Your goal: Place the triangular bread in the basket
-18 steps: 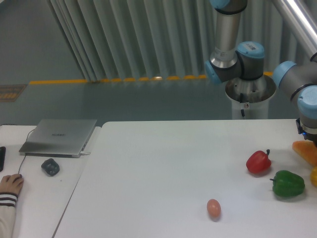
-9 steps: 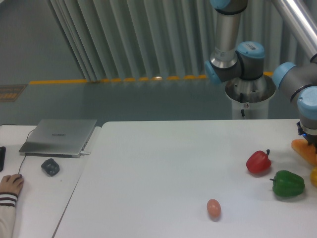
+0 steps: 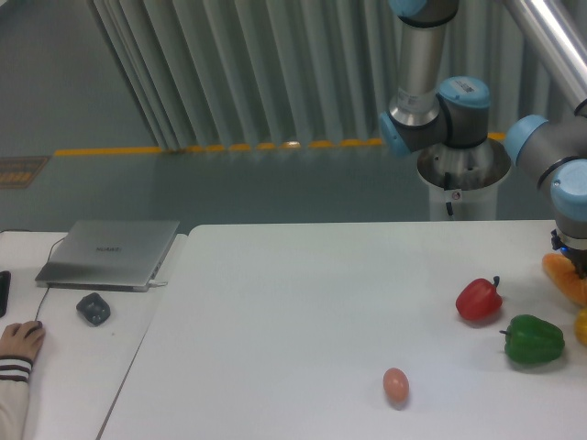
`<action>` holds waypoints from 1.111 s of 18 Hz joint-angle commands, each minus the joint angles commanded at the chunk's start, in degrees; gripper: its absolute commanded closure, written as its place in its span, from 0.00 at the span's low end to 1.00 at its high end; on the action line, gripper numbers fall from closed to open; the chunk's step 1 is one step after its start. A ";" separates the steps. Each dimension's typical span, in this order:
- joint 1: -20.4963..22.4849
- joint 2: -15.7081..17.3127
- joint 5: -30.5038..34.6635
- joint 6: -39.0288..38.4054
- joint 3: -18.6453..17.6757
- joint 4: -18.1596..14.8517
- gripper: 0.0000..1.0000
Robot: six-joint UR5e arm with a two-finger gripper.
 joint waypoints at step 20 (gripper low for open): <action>8.24 8.44 -6.24 11.41 7.73 -6.95 0.95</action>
